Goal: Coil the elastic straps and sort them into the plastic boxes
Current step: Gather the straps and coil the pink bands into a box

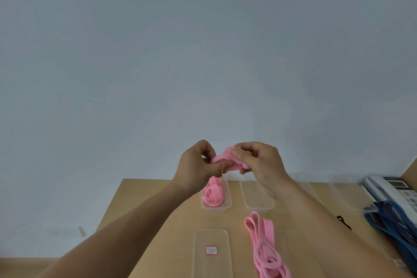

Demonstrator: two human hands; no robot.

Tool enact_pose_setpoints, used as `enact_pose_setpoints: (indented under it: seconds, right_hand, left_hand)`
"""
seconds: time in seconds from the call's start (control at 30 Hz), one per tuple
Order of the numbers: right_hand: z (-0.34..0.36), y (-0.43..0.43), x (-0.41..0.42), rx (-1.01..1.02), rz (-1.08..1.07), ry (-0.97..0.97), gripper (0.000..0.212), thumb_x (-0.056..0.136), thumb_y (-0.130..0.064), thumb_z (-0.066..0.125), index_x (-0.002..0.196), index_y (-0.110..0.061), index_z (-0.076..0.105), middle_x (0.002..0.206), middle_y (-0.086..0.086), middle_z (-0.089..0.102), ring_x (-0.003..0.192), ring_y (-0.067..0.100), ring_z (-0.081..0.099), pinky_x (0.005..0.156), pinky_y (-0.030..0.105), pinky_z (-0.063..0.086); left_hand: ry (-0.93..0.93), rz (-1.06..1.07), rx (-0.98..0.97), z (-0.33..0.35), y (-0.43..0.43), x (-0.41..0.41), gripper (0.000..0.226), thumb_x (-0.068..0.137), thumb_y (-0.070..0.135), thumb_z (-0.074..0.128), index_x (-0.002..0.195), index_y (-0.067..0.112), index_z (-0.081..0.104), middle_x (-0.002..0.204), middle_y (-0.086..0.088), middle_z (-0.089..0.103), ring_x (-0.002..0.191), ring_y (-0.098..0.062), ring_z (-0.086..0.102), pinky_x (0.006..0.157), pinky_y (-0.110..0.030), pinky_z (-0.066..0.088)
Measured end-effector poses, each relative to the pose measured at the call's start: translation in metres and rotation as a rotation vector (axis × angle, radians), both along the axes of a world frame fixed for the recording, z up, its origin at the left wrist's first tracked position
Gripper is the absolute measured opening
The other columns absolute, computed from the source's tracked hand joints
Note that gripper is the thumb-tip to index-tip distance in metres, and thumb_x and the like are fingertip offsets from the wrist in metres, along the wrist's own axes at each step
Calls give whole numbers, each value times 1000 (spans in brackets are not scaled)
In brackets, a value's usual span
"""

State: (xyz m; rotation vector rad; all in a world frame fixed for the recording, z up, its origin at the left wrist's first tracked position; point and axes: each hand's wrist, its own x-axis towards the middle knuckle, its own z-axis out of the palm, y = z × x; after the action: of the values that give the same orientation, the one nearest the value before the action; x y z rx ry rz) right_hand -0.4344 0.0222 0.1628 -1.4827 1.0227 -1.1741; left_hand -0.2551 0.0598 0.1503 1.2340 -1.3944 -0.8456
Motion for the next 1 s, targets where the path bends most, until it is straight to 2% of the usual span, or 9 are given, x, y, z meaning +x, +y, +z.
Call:
enact_pose_setpoints:
  seconds: [0.17, 0.27, 0.33, 0.37, 0.5, 0.6, 0.7, 0.9, 1.0]
  right_hand:
    - [-1, 0, 0, -20, -14, 22, 3, 80, -24, 80, 82, -23, 78, 79, 2, 74, 61, 14, 67, 57, 24, 54]
    - [-2, 0, -2, -50, 9, 132, 11, 82, -20, 79, 91, -23, 75, 80, 2, 73, 64, 20, 69, 59, 24, 56]
    - [-1, 1, -2, -72, 55, 184, 16, 81, -21, 81, 94, -25, 73, 79, 0, 70, 63, 15, 69, 59, 20, 54]
    - [0, 1, -3, -85, 71, 192, 17, 80, -23, 81, 94, -26, 73, 78, -2, 69, 63, 11, 69, 59, 18, 53]
    - [0, -1, -6, -88, 67, 138, 19, 80, -28, 81, 98, -24, 73, 83, 1, 70, 72, 14, 71, 66, 20, 55]
    - [-1, -2, -12, -57, 153, 76, 13, 92, -22, 67, 105, -22, 72, 90, -2, 73, 84, 13, 71, 75, 23, 56]
    - [0, -2, -21, 17, 250, -1, 23, 96, -7, 59, 111, -20, 70, 98, 3, 76, 89, 23, 73, 79, 25, 56]
    - [-8, -2, -16, -113, 171, 116, 16, 84, -14, 76, 90, -29, 73, 85, 2, 74, 68, 17, 68, 69, 24, 55]
    - [-14, -6, -10, -164, 108, 122, 13, 85, -13, 76, 85, -25, 69, 75, 2, 71, 62, 18, 65, 64, 28, 56]
  left_hand:
    - [-135, 56, -51, 0, -1, 2, 42, 71, 33, 89, 78, 13, 53, 75, -9, 68, 66, -26, 70, 63, -46, 56]
    - [-126, -112, 105, 4, -3, 6, 55, 68, 52, 82, 106, 23, 55, 96, -1, 70, 81, -23, 72, 71, -38, 60]
    - [-49, -250, 222, 8, -6, 6, 68, 73, 58, 74, 127, 24, 50, 103, -1, 72, 87, -21, 73, 82, -41, 60]
    - [-41, -280, 234, 10, -7, 6, 63, 79, 57, 70, 129, 22, 53, 102, -2, 73, 86, -21, 73, 83, -42, 59]
    - [39, -391, 166, 14, -7, 8, 25, 95, 39, 61, 112, 24, 73, 95, -2, 76, 74, -18, 66, 68, -27, 54]
    - [116, -359, 174, 12, -9, 10, 26, 91, 40, 65, 105, 21, 76, 85, -3, 72, 70, -17, 63, 65, -26, 51]
    - [199, -303, 211, 8, -12, 16, 34, 89, 41, 66, 107, 14, 76, 73, -5, 62, 66, -21, 57, 63, -29, 48]
    - [338, -332, 296, 1, -10, 18, 27, 99, 27, 57, 101, 10, 78, 67, -12, 58, 56, -18, 54, 55, -25, 47]
    - [387, -330, 309, 1, -10, 18, 26, 99, 25, 57, 99, 11, 79, 65, -10, 60, 55, -17, 55, 52, -23, 47]
